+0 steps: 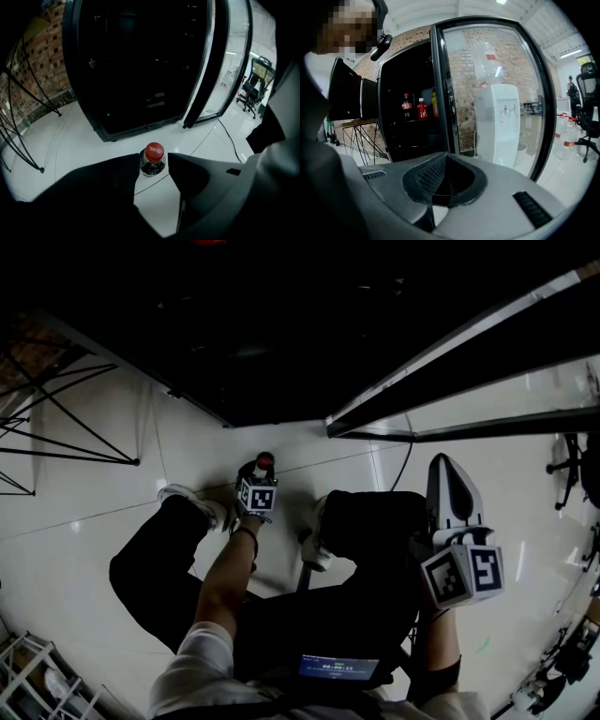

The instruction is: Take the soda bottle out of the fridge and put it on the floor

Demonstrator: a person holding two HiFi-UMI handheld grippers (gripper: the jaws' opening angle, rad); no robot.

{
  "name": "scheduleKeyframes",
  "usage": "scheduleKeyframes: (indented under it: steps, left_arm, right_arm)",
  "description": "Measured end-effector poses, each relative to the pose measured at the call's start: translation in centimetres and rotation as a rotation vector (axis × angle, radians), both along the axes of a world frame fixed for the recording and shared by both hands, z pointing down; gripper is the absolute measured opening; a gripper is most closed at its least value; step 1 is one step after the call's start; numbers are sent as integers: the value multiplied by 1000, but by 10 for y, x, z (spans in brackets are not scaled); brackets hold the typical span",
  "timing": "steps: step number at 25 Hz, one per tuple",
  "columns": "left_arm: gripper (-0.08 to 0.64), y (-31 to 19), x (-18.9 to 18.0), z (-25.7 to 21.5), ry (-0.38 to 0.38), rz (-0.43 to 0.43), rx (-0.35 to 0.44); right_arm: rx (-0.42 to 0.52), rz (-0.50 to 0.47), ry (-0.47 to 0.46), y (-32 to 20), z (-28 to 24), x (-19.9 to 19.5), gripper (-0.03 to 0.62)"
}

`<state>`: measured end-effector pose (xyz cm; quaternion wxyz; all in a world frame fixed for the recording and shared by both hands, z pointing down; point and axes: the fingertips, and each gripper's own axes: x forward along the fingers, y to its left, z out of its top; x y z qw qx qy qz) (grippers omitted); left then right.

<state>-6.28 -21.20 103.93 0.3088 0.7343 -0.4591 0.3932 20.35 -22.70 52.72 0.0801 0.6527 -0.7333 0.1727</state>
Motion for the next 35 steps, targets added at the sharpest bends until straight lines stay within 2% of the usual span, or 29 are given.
scheduleKeyframes:
  steps: [5, 7, 10, 11, 17, 21, 23, 30, 35]
  left_arm:
    - [193, 2, -14, -46, 27, -73, 79]
    - [148, -1, -17, -73, 50, -102, 113]
    - [16, -14, -21, -122, 86, -121, 187]
    - [2, -20, -22, -140, 94, -120, 217]
    - [2, -39, -40, -275, 194, -185, 369]
    - [2, -33, -49, -379, 259, -186, 515]
    - [2, -26, -52, -419, 291, -187, 556]
    - [2, 17, -47, -506, 337, -167, 626]
    - [2, 37, -43, -529, 322, -137, 648]
  right_arm:
    - [1, -4, 9, 1, 2, 1, 17]
    - [-3, -2, 10, 3, 3, 2, 17]
    - [-5, -7, 13, 1, 5, 3, 17]
    - [-6, -8, 12, 0, 6, 3, 17]
    - [-18, 2, 8, 0, 10, 7, 17]
    - [-24, 15, -4, 4, 13, 11, 17]
    - [-21, 9, -1, 4, 12, 8, 17]
    - [41, 1, 8, 20, -1, 7, 15]
    - [57, -3, 14, 27, -5, 7, 14]
